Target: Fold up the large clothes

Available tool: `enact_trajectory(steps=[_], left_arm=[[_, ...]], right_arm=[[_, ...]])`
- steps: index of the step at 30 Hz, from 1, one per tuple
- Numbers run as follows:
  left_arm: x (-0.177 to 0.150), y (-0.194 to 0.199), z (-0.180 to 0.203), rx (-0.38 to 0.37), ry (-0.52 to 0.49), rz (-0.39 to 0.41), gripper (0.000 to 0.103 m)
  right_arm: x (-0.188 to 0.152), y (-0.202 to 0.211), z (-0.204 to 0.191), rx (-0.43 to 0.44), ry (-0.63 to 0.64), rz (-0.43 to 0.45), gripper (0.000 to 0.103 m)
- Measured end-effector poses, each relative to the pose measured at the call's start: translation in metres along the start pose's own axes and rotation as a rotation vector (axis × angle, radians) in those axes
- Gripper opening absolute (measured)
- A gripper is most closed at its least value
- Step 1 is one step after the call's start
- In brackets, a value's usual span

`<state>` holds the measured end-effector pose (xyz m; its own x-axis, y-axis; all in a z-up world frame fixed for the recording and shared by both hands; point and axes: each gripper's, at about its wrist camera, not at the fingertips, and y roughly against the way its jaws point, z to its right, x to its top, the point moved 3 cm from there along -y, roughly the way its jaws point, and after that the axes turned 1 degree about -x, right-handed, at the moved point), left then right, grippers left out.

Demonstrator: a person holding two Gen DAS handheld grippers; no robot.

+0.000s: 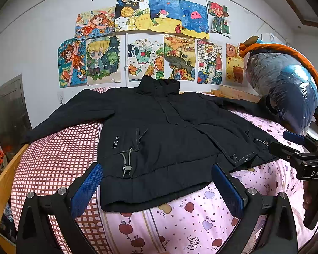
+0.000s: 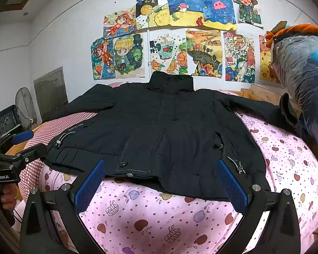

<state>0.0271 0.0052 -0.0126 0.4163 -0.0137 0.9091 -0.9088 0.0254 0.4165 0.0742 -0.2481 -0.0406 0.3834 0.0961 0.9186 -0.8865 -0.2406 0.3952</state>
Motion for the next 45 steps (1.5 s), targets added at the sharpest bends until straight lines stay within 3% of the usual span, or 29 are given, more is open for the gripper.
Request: enact_trajectory(steps=[39, 45], left_arm=[[0.002, 0.003, 0.003, -0.002, -0.006, 0.003, 0.103], [0.003, 0.001, 0.001, 0.004, -0.01, -0.016, 0.103]], right_arm=[[-0.002, -0.002, 0.007, -0.003, -0.005, -0.008, 0.102], [-0.006, -0.006, 0.019, -0.037, -0.023, -0.009, 0.102]])
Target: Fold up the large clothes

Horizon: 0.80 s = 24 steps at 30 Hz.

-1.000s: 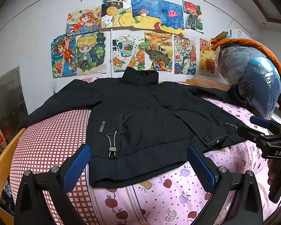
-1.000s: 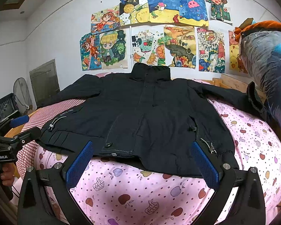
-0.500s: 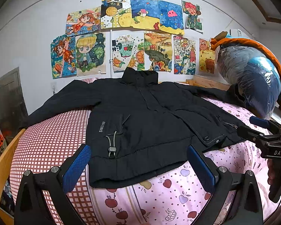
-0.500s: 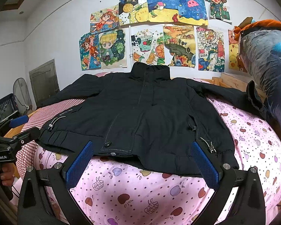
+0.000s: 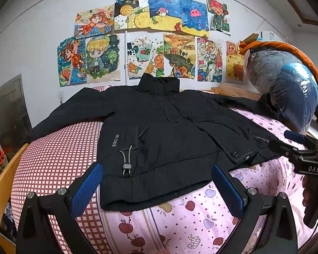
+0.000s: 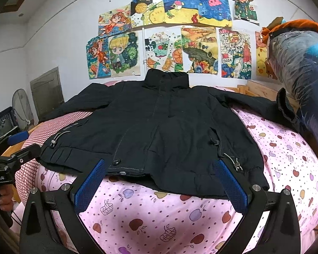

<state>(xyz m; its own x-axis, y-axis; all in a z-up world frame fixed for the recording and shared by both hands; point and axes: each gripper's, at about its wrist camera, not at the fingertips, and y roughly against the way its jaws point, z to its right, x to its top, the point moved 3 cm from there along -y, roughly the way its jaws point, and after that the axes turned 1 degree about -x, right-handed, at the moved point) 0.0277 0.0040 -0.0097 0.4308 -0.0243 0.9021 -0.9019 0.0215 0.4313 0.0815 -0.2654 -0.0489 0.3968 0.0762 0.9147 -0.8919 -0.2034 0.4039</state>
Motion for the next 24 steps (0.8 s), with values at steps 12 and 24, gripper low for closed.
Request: enact_trajectory(steps=[12, 24], left_arm=[[0.06, -0.035, -0.017, 0.044, -0.097, -0.121, 0.103], [0.156, -0.15, -0.009, 0.104, -0.085, -0.203, 0.103]], right_arm=[[0.085, 0.001, 0.067, -0.256, 0.08, -0.007, 0.102], [0.217, -0.097, 0.158, -0.515, 0.079, -0.354, 0.102]])
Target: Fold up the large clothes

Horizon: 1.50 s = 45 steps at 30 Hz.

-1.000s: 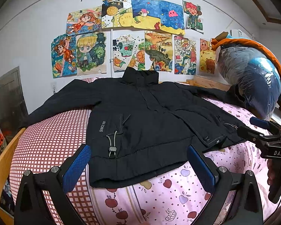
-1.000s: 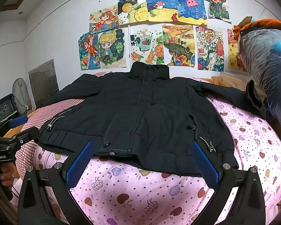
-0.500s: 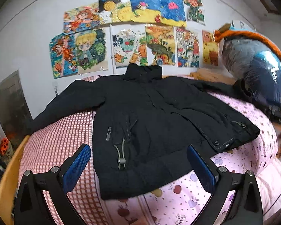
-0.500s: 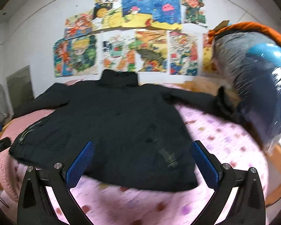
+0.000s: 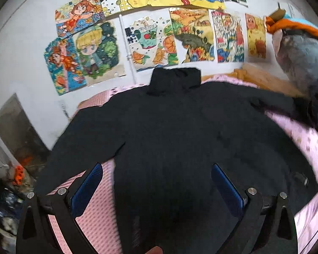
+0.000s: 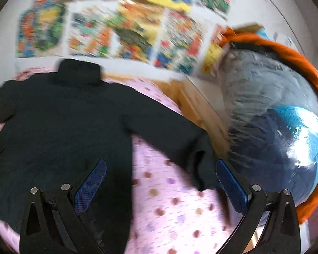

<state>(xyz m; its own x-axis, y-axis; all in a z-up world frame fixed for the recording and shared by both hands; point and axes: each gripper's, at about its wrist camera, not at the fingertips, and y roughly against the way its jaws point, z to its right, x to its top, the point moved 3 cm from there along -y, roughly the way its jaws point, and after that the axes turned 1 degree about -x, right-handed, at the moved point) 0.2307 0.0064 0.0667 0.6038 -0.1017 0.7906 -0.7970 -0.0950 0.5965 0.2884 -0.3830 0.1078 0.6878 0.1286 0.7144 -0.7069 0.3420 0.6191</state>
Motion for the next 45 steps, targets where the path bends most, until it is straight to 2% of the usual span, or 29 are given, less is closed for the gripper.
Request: enact_trajectory(steps=[3, 7, 12, 13, 14, 15, 16, 17, 20, 22, 24, 25, 30, 32, 38, 45], left_arm=[[0.01, -0.027, 0.021, -0.056, 0.004, -0.013, 0.103], [0.022, -0.066, 0.05, -0.089, -0.02, -0.044, 0.103], [0.029, -0.119, 0.082, -0.154, -0.022, -0.119, 0.103], [0.03, -0.128, 0.087, -0.157, -0.025, -0.122, 0.103], [0.03, -0.133, 0.09, -0.159, -0.03, -0.122, 0.103], [0.03, -0.139, 0.093, -0.163, -0.036, -0.121, 0.103], [0.031, -0.145, 0.096, -0.175, -0.037, -0.119, 0.103], [0.031, -0.148, 0.096, -0.186, -0.031, -0.119, 0.103], [0.036, -0.154, 0.096, -0.239, -0.008, -0.124, 0.103], [0.038, -0.153, 0.096, -0.295, 0.009, -0.108, 0.103], [0.039, -0.148, 0.095, -0.378, 0.024, -0.084, 0.103], [0.038, -0.143, 0.094, -0.432, 0.034, -0.068, 0.103], [0.035, -0.123, 0.094, -0.618, 0.033, -0.032, 0.103], [0.033, -0.114, 0.095, -0.687, 0.02, -0.016, 0.103], [0.035, -0.095, 0.103, -0.804, -0.018, 0.023, 0.103], [0.043, -0.099, 0.121, -0.792, -0.01, 0.01, 0.103]], right_arm=[[0.0, -0.036, 0.013, -0.021, -0.035, -0.049, 0.102], [-0.009, -0.092, 0.03, 0.019, -0.136, -0.131, 0.102], [-0.027, -0.143, 0.038, 0.01, -0.24, -0.127, 0.098], [-0.03, -0.15, 0.041, 0.028, -0.263, -0.13, 0.086], [-0.033, -0.157, 0.042, 0.054, -0.285, -0.137, 0.067], [-0.037, -0.164, 0.042, 0.083, -0.303, -0.152, 0.059], [-0.04, -0.17, 0.043, 0.095, -0.309, -0.159, 0.044], [-0.042, -0.174, 0.042, 0.105, -0.314, -0.166, 0.021], [-0.043, -0.17, 0.043, 0.172, -0.35, -0.145, 0.009], [-0.038, -0.159, 0.038, 0.249, -0.362, -0.118, 0.008], [-0.03, -0.139, 0.025, 0.421, -0.393, -0.086, 0.008], [-0.027, -0.132, 0.02, 0.468, -0.388, -0.076, 0.008], [0.004, -0.088, -0.05, 0.788, -0.283, -0.009, 0.007], [0.012, -0.076, -0.075, 0.882, -0.252, 0.001, 0.007], [0.024, -0.06, -0.14, 1.023, -0.148, -0.005, 0.007], [0.027, -0.06, -0.173, 1.092, -0.12, -0.06, 0.008]])
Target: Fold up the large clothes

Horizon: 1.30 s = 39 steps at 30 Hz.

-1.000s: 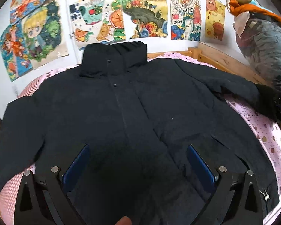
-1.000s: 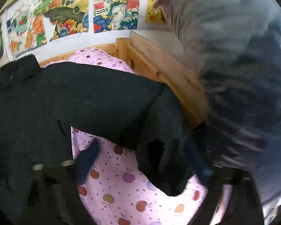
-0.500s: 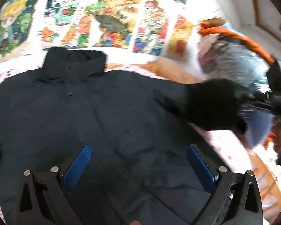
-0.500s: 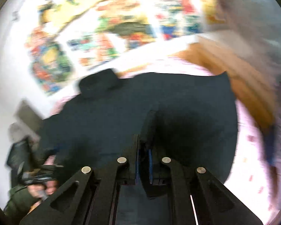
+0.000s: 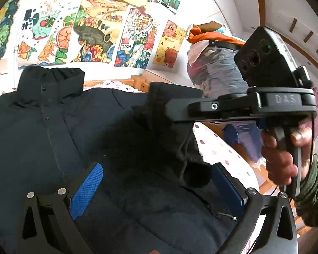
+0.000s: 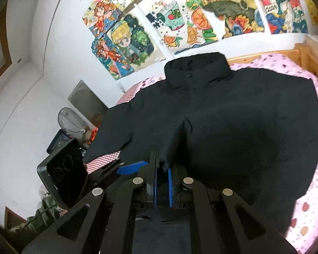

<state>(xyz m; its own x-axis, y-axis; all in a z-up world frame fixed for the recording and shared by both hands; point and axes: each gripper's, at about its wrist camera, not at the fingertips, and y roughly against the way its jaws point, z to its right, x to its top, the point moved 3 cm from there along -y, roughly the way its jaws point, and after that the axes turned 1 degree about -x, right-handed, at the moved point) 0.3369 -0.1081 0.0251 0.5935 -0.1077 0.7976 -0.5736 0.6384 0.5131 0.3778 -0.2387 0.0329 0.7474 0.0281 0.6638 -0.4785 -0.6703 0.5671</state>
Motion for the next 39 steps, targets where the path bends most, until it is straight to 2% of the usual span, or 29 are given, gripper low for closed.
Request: enact_trajectory(steps=[2, 3, 4, 6, 7, 9, 11, 14, 16, 18, 19, 20, 22, 24, 25, 28, 31, 33, 34, 38, 39], left_arm=[[0.003, -0.005, 0.001, 0.006, 0.013, -0.007, 0.099], [0.004, -0.008, 0.002, 0.006, 0.02, -0.013, 0.087], [0.005, -0.011, 0.002, 0.001, 0.029, -0.02, 0.08], [0.005, -0.014, 0.004, -0.023, 0.046, -0.036, 0.057], [0.005, -0.015, 0.006, -0.037, 0.048, -0.035, 0.051], [0.003, -0.016, 0.009, -0.009, 0.035, -0.037, 0.026], [0.003, -0.014, 0.009, 0.044, 0.026, -0.022, 0.013], [0.006, -0.008, 0.004, 0.111, 0.042, 0.006, 0.01], [0.012, 0.0, -0.004, 0.195, 0.066, 0.022, 0.009], [0.019, 0.01, -0.016, 0.26, 0.087, 0.05, 0.009], [0.023, 0.019, -0.024, 0.304, 0.098, 0.075, 0.009], [0.028, 0.031, -0.034, 0.351, 0.108, 0.107, 0.009], [0.035, 0.055, -0.055, 0.434, 0.13, 0.161, 0.009], [0.039, 0.072, -0.073, 0.514, 0.144, 0.18, 0.009], [0.039, 0.084, -0.087, 0.59, 0.166, 0.18, 0.009], [0.034, 0.105, -0.12, 0.714, 0.238, 0.155, 0.009], [0.022, 0.106, -0.15, 0.768, 0.3, 0.077, 0.009], [0.011, 0.098, -0.165, 0.793, 0.322, 0.021, 0.009], [0.003, 0.088, -0.175, 0.808, 0.325, -0.022, 0.009], [-0.02, 0.06, -0.193, 0.8, 0.342, -0.128, 0.009], [-0.024, 0.055, -0.196, 0.804, 0.34, -0.15, 0.009]], right_arm=[[0.0, -0.001, -0.001, 0.003, 0.002, -0.004, 0.008], [0.0, -0.001, -0.003, 0.012, -0.002, -0.006, 0.008], [-0.001, 0.0, -0.001, 0.018, -0.005, -0.009, 0.008], [0.0, -0.001, -0.005, 0.017, 0.002, -0.01, 0.008], [0.0, -0.002, -0.006, 0.015, 0.004, -0.011, 0.008], [0.0, -0.002, -0.008, 0.013, 0.011, -0.012, 0.008], [0.0, -0.002, -0.01, 0.006, 0.021, -0.013, 0.008], [0.003, 0.004, -0.016, -0.003, 0.05, 0.009, 0.009], [0.007, 0.009, -0.018, -0.022, 0.08, 0.036, 0.014], [0.012, 0.018, -0.018, -0.065, 0.104, 0.081, 0.038], [0.014, 0.026, -0.016, -0.085, 0.107, 0.119, 0.061], [0.016, 0.038, -0.012, -0.098, 0.103, 0.167, 0.071], [0.021, 0.054, -0.001, -0.145, 0.09, 0.224, 0.071], [0.024, 0.061, 0.011, -0.235, 0.106, 0.254, 0.071], [0.027, 0.062, 0.019, -0.3, 0.122, 0.27, 0.071], [0.034, 0.048, 0.046, -0.485, 0.171, 0.26, 0.071], [0.046, 0.02, 0.068, -0.585, 0.208, 0.215, 0.07], [0.055, -0.006, 0.079, -0.582, 0.195, 0.169, 0.063], [0.057, -0.019, 0.08, -0.581, 0.194, 0.143, 0.056], [0.06, -0.082, 0.089, -0.631, 0.223, 0.007, 0.037], [0.06, -0.096, 0.093, -0.649, 0.221, -0.034, 0.036]])
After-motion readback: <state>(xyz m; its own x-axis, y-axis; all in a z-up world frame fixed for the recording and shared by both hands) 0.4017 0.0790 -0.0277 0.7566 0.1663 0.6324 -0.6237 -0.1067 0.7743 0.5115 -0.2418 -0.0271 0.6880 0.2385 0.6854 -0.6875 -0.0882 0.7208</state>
